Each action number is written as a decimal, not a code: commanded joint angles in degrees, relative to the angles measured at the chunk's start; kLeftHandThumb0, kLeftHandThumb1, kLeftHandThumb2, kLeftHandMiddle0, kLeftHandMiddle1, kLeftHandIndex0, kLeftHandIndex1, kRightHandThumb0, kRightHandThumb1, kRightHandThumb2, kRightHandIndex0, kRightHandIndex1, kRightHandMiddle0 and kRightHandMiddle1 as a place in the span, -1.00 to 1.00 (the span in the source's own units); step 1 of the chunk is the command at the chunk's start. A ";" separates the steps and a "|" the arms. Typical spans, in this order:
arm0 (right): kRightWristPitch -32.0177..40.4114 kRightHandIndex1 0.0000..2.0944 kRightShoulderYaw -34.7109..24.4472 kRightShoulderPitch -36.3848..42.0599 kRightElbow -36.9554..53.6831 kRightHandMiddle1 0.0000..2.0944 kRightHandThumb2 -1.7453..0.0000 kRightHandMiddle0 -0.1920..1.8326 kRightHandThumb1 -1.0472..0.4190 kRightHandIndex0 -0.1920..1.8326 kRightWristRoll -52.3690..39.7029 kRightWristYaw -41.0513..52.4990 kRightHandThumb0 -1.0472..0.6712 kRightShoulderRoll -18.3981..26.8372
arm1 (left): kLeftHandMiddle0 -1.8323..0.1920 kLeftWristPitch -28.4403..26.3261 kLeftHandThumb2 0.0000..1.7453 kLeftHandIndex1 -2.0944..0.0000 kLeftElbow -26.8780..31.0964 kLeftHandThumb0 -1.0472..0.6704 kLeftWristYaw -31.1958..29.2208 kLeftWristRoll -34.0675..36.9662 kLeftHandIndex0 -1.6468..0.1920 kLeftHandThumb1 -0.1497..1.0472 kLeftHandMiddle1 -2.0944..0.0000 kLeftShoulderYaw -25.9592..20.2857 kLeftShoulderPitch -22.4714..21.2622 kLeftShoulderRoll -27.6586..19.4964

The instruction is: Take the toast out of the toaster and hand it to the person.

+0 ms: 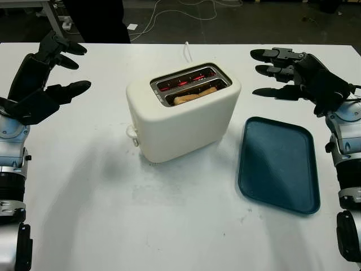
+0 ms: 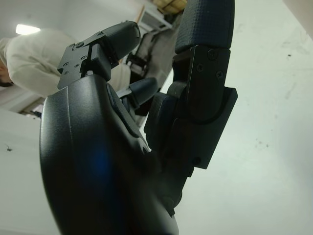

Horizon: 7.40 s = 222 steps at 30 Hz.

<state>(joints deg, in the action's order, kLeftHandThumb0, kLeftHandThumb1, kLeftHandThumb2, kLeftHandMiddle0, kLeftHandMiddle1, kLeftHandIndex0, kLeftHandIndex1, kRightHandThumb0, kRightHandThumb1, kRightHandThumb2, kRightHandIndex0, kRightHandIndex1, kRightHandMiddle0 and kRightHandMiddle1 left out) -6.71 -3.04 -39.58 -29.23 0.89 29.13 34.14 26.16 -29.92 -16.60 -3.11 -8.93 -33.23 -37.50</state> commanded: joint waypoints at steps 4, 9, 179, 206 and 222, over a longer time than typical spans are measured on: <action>-0.88 -1.00 -0.35 -0.29 -0.10 -1.00 1.00 -0.37 -0.62 -0.38 -0.43 0.30 -0.42 -0.10 | 0.81 0.61 -0.72 -0.22 -0.24 -1.00 -0.03 0.37 0.79 0.79 -0.38 -0.29 0.27 -0.02; -1.24 -1.00 -0.55 -0.34 -0.60 -1.00 1.00 -0.36 -0.61 -0.37 -0.59 0.11 -0.40 -0.30 | 0.81 -0.23 -0.72 -0.22 0.47 -1.00 0.08 0.27 0.79 0.79 -0.38 -0.30 0.51 -0.02; -1.53 -0.99 -0.32 -0.12 -0.45 -1.00 1.00 -0.33 -0.62 -0.33 0.30 -0.54 -0.46 0.09 | 0.81 -0.45 -0.75 -0.21 0.95 -1.00 -0.41 0.75 0.79 0.79 -0.37 -0.56 0.62 0.11; -2.60 -1.00 -0.34 -0.94 -1.72 -1.00 1.00 -0.34 -0.62 -0.35 -0.03 0.06 -0.42 0.04 | 0.81 -0.26 -0.68 -0.22 0.37 -1.00 0.16 -0.17 0.79 0.79 -0.39 -0.22 -0.09 -0.02; -3.10 -1.00 -0.38 -0.84 -2.03 -1.00 1.00 -0.34 -0.63 -0.35 0.15 0.05 -0.45 0.13 | 0.81 -0.90 -0.74 -0.21 0.59 -1.00 -0.23 0.87 0.79 0.79 -0.37 -0.62 0.22 0.35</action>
<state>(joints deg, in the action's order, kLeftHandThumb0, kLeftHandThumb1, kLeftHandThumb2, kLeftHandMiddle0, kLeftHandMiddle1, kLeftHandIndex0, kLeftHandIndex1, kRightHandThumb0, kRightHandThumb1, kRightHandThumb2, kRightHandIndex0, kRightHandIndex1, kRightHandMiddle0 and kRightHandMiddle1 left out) -8.32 -3.23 -39.68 -31.02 1.00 29.31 34.14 25.08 -29.43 -16.74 -3.02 -9.18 -33.22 -37.40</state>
